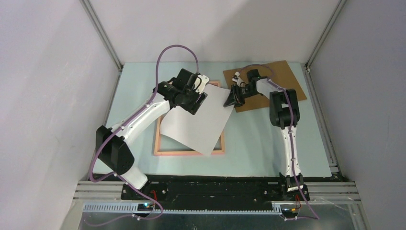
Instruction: Put the photo into the frame
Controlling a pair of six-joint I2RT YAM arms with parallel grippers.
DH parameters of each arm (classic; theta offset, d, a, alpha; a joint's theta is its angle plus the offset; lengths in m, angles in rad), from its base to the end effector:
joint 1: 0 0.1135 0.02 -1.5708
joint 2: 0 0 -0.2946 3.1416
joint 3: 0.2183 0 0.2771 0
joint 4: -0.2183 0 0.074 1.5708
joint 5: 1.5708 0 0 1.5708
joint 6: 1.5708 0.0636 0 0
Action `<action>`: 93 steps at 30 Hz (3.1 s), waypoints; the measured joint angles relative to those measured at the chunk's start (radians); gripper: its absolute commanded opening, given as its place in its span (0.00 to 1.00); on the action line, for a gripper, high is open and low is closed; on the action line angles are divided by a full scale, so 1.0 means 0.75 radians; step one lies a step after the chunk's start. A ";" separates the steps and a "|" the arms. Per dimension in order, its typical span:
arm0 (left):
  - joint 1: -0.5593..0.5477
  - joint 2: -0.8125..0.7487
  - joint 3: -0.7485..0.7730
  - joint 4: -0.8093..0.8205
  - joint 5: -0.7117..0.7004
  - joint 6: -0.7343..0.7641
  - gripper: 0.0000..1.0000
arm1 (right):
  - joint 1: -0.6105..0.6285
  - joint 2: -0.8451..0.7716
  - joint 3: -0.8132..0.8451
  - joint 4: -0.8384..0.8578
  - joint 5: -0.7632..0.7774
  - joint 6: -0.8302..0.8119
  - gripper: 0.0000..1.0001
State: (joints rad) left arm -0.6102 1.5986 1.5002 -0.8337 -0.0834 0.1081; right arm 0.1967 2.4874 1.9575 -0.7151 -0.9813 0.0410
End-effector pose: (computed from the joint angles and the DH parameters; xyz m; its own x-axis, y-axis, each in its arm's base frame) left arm 0.3187 -0.2164 0.3308 -0.5969 0.5486 -0.5855 0.5982 0.7906 0.1308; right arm 0.5315 0.1598 0.1042 -0.9435 -0.1648 -0.2875 -0.3312 0.5004 0.7999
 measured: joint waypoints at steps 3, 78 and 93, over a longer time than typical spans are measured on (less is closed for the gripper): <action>0.000 0.000 -0.001 0.001 0.003 0.000 0.68 | -0.023 -0.076 -0.148 0.133 -0.012 0.107 0.45; 0.000 -0.060 -0.053 -0.001 -0.026 0.010 0.68 | -0.014 -0.325 -0.404 0.362 -0.135 0.463 0.00; 0.000 -0.081 -0.065 0.001 -0.062 0.010 0.72 | 0.100 -0.232 -0.319 0.529 -0.134 0.620 0.00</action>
State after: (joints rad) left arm -0.6102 1.5379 1.4513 -0.8333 -0.1299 0.1154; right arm 0.2714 2.3131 1.7184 -0.3183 -1.0821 0.5056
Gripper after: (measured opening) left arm 0.714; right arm 0.009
